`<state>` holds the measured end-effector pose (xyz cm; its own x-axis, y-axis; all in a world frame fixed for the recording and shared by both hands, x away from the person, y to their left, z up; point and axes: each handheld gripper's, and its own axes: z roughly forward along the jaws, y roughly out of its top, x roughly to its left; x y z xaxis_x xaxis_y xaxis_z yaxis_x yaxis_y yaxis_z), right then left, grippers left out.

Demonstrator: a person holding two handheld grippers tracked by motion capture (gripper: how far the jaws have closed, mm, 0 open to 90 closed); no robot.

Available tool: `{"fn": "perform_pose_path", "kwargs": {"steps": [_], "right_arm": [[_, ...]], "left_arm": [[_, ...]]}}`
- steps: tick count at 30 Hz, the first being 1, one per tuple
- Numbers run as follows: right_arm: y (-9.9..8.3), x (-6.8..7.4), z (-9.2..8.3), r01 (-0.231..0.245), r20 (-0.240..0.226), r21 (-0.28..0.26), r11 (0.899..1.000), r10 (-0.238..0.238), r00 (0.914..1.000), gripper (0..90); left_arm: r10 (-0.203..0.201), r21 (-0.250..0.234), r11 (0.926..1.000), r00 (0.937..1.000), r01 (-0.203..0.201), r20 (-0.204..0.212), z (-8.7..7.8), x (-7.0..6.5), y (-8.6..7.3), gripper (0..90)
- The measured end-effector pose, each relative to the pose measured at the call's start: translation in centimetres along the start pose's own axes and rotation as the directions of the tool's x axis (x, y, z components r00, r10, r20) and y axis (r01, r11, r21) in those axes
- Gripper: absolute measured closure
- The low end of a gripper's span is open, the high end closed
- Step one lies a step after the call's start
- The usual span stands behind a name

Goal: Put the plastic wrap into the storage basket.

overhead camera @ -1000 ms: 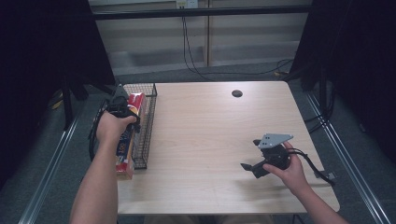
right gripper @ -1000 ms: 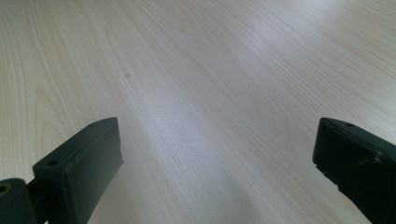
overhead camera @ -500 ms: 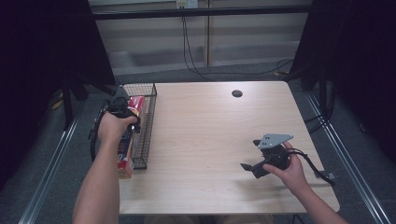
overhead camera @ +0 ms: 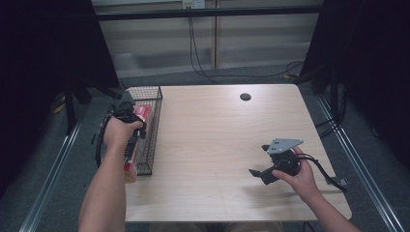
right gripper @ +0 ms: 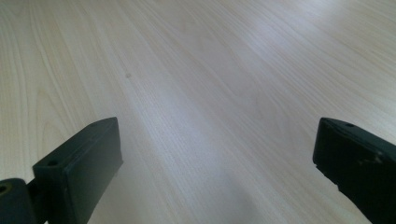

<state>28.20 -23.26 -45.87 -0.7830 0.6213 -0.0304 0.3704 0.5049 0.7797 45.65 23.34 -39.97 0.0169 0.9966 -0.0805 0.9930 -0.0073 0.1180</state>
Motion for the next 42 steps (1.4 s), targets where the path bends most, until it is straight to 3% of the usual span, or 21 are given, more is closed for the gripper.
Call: {"fn": "perform_pose_path", "kwargs": {"steps": [11, 14, 16, 23, 26, 29, 34, 36, 37, 42], "right_arm": [[0.0, 0.0, 0.2, -0.006, -0.004, 0.005, 1.000, 0.006, 1.0000, 0.9], [0.0, 0.0, 0.3, -0.010, -0.003, 0.003, 1.000, 0.010, 0.9999, 0.9], [0.0, 0.0, 0.2, -0.011, -0.004, 0.003, 1.000, 0.011, 0.9999, 0.9], [0.0, 0.0, 0.2, -0.006, -0.002, 0.002, 1.000, 0.006, 1.0000, 0.9], [0.0, 0.0, 0.2, -0.006, 0.001, 0.005, 1.000, 0.006, 1.0000, 0.9], [-0.1, 0.1, 0.1, -0.004, 0.004, 0.007, 1.000, 0.003, 1.0000, 0.9], [0.0, 0.1, 0.0, -0.004, 0.005, 0.000, 1.000, 0.004, 1.0000, 0.9], [0.0, 0.1, -0.1, -0.006, 0.007, -0.003, 1.000, 0.006, 1.0000, 0.9], [0.0, 0.1, -0.1, -0.007, 0.013, -0.003, 1.000, 0.007, 0.9999, 0.9], [-0.1, 0.2, 0.0, -0.003, 0.011, 0.009, 1.000, 0.003, 0.9999, 0.9]], "left_arm": [[0.004, 0.001, 1.0000, 1.0000, -0.004, 0.002, 0.1, 0.1, -0.1, 40.6], [-0.018, -0.020, 0.9996, 0.9998, 0.018, 0.001, 0.2, 0.0, -0.3, 40.2], [-0.004, -0.020, 0.9998, 0.9999, 0.004, 0.010, 0.1, 0.1, -0.3, 39.9], [-0.021, -0.055, 0.9982, 0.9989, 0.024, 0.041, -0.3, 0.4, -0.5, 37.8], [-0.027, -0.080, 0.9963, 0.9981, 0.031, 0.056, -0.7, 0.6, -0.5, 31.8], [-0.009, -0.111, 0.9937, 0.9976, 0.017, 0.068, -1.0, 0.9, -0.7, 20.5], [-0.009, -0.128, 0.9915, 0.9951, 0.022, 0.098, -1.8, 0.8, -1.1, 22.1], [0.017, -0.135, 0.9909, 0.9940, -0.002, 0.108, -2.3, 0.8, -1.3, 21.9], [0.009, -0.147, 0.9891, 0.9927, 0.008, 0.120, -2.4, 0.6, -1.4, 21.4], [0.043, -0.179, 0.9836, 0.9901, -0.018, 0.134, -3.7, 0.1, -1.7, 20.1]]}}
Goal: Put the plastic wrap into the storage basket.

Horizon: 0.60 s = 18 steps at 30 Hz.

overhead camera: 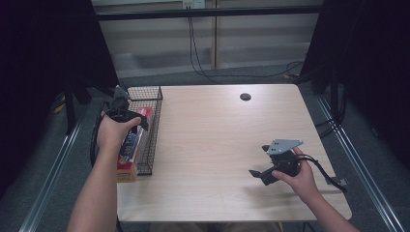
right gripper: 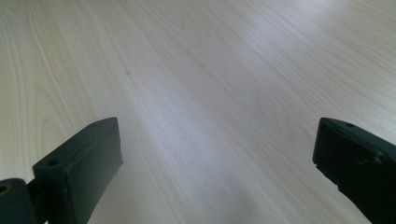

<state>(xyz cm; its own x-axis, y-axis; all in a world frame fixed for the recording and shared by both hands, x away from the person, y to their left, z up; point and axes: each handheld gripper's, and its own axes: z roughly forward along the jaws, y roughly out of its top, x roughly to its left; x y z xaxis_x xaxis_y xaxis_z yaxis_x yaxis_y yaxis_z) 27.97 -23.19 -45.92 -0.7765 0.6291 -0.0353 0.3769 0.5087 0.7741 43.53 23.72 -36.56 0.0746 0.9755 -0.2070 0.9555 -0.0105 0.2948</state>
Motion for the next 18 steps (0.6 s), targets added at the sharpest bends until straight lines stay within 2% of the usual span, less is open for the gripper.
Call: {"fn": "perform_pose_path", "kwargs": {"steps": [2, 4, 8, 11, 17, 18], "right_arm": [[0.0, 0.0, -0.1, 0.002, 0.001, 0.000, 1.000, -0.002, 1.0000, 0.9], [0.0, 0.0, -0.1, -0.002, 0.005, -0.004, 1.000, 0.002, 1.0000, 0.9], [0.0, 0.0, -0.1, 0.001, -0.001, -0.003, 1.000, -0.001, 1.0000, 0.9], [0.0, 0.0, -0.2, -0.003, 0.002, -0.005, 1.000, 0.003, 1.0000, 0.9], [0.0, 0.0, -0.1, 0.002, -0.007, -0.004, 1.000, -0.002, 1.0000, 1.0], [0.0, 0.0, -0.1, 0.001, -0.005, -0.007, 1.000, -0.001, 1.0000, 1.0]], "left_arm": [[0.032, -0.009, 0.9994, 0.9995, -0.032, -0.004, -0.4, -0.5, -0.1, 19.9], [0.048, -0.019, 0.9987, 0.9987, -0.048, 0.014, -0.8, -1.0, -0.2, 19.8], [0.089, -0.033, 0.9956, 0.9957, -0.088, 0.026, -1.5, -2.0, -0.5, 19.1], [0.099, -0.045, 0.9944, 0.9934, -0.096, 0.059, -2.0, -2.5, -0.8, 18.8], [0.132, -0.069, 0.9896, 0.9871, -0.126, 0.090, -2.5, -3.6, -1.5, 18.4], [0.150, -0.069, 0.9872, 0.9845, -0.144, 0.091, -2.5, -3.8, -1.6, 18.5]]}}
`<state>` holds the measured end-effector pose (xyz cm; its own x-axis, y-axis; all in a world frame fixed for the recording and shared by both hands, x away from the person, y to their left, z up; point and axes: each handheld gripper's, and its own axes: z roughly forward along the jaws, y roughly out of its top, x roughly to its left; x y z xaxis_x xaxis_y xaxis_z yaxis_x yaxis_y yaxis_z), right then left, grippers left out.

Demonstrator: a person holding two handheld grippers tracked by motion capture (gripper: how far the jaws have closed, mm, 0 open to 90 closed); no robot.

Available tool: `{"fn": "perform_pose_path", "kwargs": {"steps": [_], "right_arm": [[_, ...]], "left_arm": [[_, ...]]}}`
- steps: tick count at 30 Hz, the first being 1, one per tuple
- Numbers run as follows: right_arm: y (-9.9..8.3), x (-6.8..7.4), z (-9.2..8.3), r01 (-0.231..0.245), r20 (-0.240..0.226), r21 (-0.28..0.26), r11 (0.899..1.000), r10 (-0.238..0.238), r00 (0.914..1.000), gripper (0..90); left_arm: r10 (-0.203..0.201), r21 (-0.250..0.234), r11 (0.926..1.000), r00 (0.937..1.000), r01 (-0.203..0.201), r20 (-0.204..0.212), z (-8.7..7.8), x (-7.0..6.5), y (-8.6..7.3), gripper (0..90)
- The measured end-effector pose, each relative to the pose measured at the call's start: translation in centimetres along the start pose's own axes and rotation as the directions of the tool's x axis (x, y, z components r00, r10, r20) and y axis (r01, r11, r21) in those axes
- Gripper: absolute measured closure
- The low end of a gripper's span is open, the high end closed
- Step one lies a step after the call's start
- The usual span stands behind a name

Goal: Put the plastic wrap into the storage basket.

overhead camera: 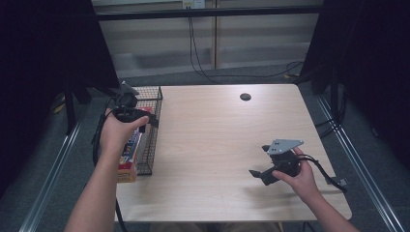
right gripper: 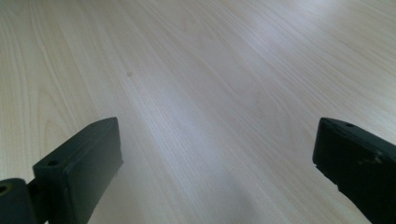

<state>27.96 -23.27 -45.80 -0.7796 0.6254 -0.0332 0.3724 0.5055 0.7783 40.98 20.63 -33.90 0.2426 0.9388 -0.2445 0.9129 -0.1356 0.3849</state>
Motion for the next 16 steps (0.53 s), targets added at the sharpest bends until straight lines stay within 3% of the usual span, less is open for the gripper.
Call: {"fn": "perform_pose_path", "kwargs": {"steps": [8, 16], "right_arm": [[0.0, 0.0, 0.0, -0.002, -0.002, 0.002, 1.000, 0.002, 1.0000, 1.0], [0.0, -0.1, 0.1, -0.001, -0.003, 0.000, 1.000, 0.001, 1.0000, 1.0]], "left_arm": [[0.068, -0.028, 0.9973, 0.9969, -0.067, 0.038, 0.1, -2.2, -0.9, 18.1], [0.141, -0.069, 0.9884, 0.9866, -0.136, 0.081, 0.2, -4.3, -1.9, 15.4]]}}
